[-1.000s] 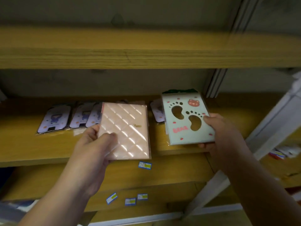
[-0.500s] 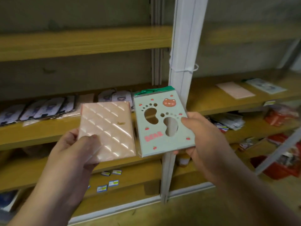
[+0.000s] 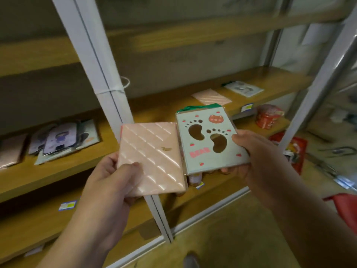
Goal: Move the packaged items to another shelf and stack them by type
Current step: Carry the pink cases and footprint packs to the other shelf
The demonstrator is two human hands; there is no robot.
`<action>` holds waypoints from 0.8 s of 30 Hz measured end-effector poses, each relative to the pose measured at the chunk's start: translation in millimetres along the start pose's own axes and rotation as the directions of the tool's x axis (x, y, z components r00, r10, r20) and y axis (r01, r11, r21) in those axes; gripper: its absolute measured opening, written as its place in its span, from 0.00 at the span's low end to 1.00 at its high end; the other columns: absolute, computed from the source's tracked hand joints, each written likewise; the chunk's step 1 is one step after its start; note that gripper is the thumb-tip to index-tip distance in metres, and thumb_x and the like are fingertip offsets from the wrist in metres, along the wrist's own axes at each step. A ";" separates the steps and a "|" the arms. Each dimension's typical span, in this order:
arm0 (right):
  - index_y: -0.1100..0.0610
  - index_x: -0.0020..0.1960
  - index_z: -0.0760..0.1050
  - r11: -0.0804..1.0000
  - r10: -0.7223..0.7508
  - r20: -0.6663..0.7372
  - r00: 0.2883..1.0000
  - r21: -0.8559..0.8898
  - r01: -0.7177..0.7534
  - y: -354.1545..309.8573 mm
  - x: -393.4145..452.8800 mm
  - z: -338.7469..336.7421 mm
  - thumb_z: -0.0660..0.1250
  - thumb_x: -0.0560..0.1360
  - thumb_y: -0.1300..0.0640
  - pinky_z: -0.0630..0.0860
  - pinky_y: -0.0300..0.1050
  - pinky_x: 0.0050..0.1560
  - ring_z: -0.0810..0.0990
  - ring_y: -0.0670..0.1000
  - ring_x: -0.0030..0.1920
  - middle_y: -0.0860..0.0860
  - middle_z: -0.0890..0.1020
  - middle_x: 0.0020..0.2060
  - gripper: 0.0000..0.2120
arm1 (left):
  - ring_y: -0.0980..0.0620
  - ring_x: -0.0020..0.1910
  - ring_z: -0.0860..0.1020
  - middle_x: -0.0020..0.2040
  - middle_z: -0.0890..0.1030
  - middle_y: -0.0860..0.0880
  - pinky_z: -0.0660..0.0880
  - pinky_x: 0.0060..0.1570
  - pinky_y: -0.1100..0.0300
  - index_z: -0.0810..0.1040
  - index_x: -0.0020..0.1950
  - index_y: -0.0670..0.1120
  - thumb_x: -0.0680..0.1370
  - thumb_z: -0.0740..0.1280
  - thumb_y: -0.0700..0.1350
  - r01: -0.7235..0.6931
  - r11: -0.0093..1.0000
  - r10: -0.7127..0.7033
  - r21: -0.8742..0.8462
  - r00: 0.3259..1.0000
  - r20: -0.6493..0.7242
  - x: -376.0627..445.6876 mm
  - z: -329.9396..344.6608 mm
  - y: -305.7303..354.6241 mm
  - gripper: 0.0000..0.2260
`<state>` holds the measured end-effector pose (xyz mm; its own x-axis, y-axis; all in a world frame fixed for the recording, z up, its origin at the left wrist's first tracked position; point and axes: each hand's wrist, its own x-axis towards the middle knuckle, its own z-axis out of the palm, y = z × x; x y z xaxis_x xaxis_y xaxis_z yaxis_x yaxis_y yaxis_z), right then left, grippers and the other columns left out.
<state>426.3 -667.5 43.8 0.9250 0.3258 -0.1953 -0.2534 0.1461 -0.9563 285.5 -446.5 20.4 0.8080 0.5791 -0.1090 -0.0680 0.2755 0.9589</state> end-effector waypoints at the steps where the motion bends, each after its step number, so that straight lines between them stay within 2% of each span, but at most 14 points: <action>1: 0.56 0.60 0.77 1.000 0.020 -0.024 1.000 -0.017 -0.020 -0.2 9.5 -9.0 0.64 0.81 0.56 0.83 0.49 0.39 0.84 0.59 0.54 0.60 0.81 0.57 0.09 | 0.49 0.46 0.86 0.53 0.87 0.45 0.81 0.36 0.59 0.80 0.60 0.49 0.72 0.70 0.41 0.011 1.000 -0.011 0.001 1.000 0.009 10.1 10.1 -4.2 0.16; 4: 0.55 0.58 0.79 0.999 0.036 -0.051 0.998 0.011 -0.036 -5.9 38.5 -33.3 0.65 0.80 0.54 0.83 0.62 0.50 0.84 0.63 0.54 0.61 0.83 0.57 0.09 | 0.48 0.48 0.86 0.54 0.87 0.47 0.82 0.38 0.57 0.78 0.62 0.50 0.75 0.68 0.39 0.040 0.999 -0.040 0.011 0.999 0.026 42.9 42.5 -14.6 0.16; 5: 0.54 0.56 0.81 0.999 0.028 -0.063 0.998 0.019 -0.027 -8.4 48.4 -42.6 0.66 0.80 0.54 0.83 0.62 0.50 0.85 0.63 0.53 0.60 0.84 0.55 0.08 | 0.47 0.48 0.86 0.53 0.87 0.47 0.82 0.38 0.56 0.78 0.61 0.50 0.76 0.68 0.39 0.050 0.999 -0.051 0.011 0.998 0.032 55.3 54.0 -18.0 0.15; 9: 0.48 0.42 0.86 0.999 -0.028 -0.098 0.995 0.040 0.032 -30.3 99.6 -73.9 0.65 0.81 0.55 0.84 0.47 0.38 0.88 0.53 0.45 0.53 0.88 0.45 0.13 | 0.48 0.45 0.87 0.48 0.88 0.50 0.82 0.34 0.56 0.77 0.59 0.52 0.77 0.68 0.38 0.095 0.995 -0.094 -0.034 0.995 0.029 108.4 99.1 -28.1 0.14; 13: 0.55 0.56 0.81 0.995 -0.023 -0.136 0.990 0.094 0.036 -48.3 153.1 -97.1 0.65 0.80 0.56 0.84 0.47 0.38 0.88 0.54 0.46 0.54 0.88 0.47 0.09 | 0.49 0.46 0.87 0.49 0.88 0.50 0.83 0.37 0.55 0.77 0.60 0.54 0.76 0.70 0.41 0.150 0.988 -0.146 -0.047 0.986 0.075 162.6 134.3 -29.0 0.14; 16: 0.54 0.57 0.81 0.996 -0.028 -0.148 0.989 0.077 0.040 -53.5 185.7 -111.6 0.65 0.79 0.55 0.84 0.49 0.40 0.87 0.56 0.49 0.55 0.88 0.49 0.10 | 0.48 0.47 0.87 0.50 0.88 0.51 0.83 0.39 0.52 0.76 0.61 0.55 0.76 0.70 0.42 0.167 0.984 -0.163 -0.055 0.984 0.073 202.5 157.6 -31.1 0.16; 21: 0.56 0.59 0.79 0.997 0.013 -0.151 0.988 0.081 -0.001 -52.6 229.2 -130.3 0.65 0.80 0.55 0.84 0.48 0.39 0.87 0.57 0.50 0.57 0.87 0.51 0.10 | 0.49 0.49 0.86 0.55 0.86 0.50 0.81 0.53 0.46 0.72 0.68 0.56 0.76 0.70 0.37 0.165 0.986 -0.164 -0.036 0.986 0.044 237.6 199.4 -38.8 0.23; 24: 0.57 0.60 0.79 0.998 0.044 -0.143 0.989 0.050 -0.037 -50.9 256.1 -140.2 0.65 0.80 0.55 0.83 0.46 0.39 0.87 0.57 0.51 0.56 0.87 0.51 0.11 | 0.47 0.50 0.86 0.56 0.85 0.48 0.82 0.50 0.48 0.72 0.65 0.55 0.76 0.70 0.36 0.179 0.984 -0.179 -0.014 0.984 0.004 253.7 219.3 -49.5 0.22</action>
<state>715.8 -722.4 11.9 0.9440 0.1951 -0.2661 -0.3011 0.1802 -0.9364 622.1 -481.5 2.7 0.8093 0.5177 -0.2776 0.0690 0.3855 0.9201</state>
